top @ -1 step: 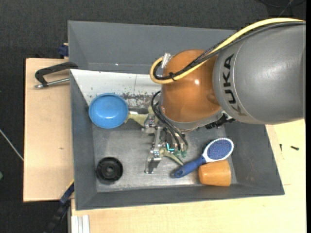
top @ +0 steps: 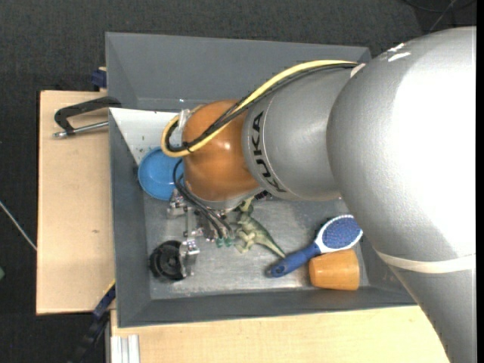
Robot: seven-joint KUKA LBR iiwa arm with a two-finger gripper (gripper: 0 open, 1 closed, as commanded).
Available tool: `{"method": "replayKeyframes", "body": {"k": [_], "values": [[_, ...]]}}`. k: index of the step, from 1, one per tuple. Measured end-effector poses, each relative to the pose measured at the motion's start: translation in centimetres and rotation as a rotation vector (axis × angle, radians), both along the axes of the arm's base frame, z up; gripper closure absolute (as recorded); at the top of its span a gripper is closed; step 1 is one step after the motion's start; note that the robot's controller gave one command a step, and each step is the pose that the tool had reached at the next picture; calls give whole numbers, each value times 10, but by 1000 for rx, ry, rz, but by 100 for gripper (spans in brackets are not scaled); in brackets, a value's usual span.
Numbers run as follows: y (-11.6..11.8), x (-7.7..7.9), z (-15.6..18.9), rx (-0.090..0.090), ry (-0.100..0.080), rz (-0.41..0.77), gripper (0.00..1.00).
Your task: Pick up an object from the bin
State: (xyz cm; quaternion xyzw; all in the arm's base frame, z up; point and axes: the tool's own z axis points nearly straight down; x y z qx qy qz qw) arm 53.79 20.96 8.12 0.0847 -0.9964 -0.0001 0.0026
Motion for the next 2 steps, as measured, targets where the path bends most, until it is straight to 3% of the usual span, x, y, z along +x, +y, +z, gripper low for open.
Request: {"method": "replayKeyframes", "body": {"k": [1, 2], "values": [[6, -42, -4, 6, -17, 69, 0], [6, -42, -7, 8, -19, 66, 100]]}}
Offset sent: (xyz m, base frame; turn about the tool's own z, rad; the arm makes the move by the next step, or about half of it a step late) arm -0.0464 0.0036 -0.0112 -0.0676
